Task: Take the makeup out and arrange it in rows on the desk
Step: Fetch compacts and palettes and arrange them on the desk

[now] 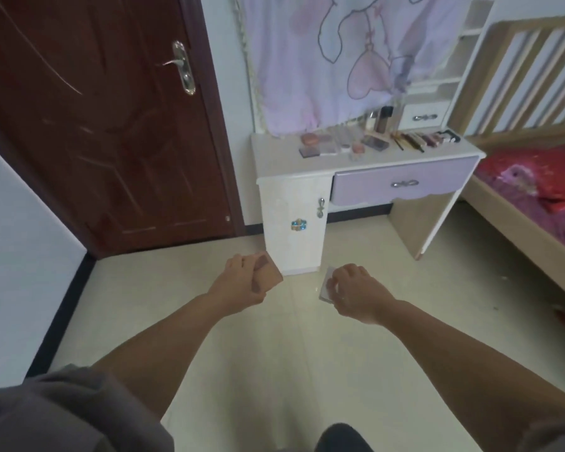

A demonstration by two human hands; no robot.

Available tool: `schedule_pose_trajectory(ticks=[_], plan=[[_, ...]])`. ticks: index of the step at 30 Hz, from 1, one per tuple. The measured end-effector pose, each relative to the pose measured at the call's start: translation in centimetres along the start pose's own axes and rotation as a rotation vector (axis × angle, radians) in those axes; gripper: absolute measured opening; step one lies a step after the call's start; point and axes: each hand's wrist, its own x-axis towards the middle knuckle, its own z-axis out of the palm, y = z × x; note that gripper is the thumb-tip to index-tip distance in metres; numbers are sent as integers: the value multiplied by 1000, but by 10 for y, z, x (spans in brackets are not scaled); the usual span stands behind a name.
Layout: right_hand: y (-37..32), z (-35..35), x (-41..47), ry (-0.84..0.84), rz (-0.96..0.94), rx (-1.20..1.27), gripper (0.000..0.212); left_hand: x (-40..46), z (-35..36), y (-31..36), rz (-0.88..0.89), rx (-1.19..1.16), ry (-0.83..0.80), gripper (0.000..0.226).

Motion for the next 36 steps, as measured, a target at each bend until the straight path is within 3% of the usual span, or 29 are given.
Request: schedule_pose_trajectory(ticks=[7,16,19,24,30,36], plan=[[75,-8,151,-40,79,78,22,170,15,-16,65,-16,-83,68],[181,-53,373,-110,23,41,26,374,-1,-20,-52,-103,-45,73],[188,-59,435,-113,0,35,28,420,-5,-35,-70,-84,-68,71],[182,-43,519,-167,-107,16,56,500,-12,-71,-95,-31,-99,70],[174,-32,618,-126,-44,74,25,601,-19,-118,-20,-4,-140,69],[173,-23,682,-139,-68,37,23,677,-26,-147,79,84,-271,75]])
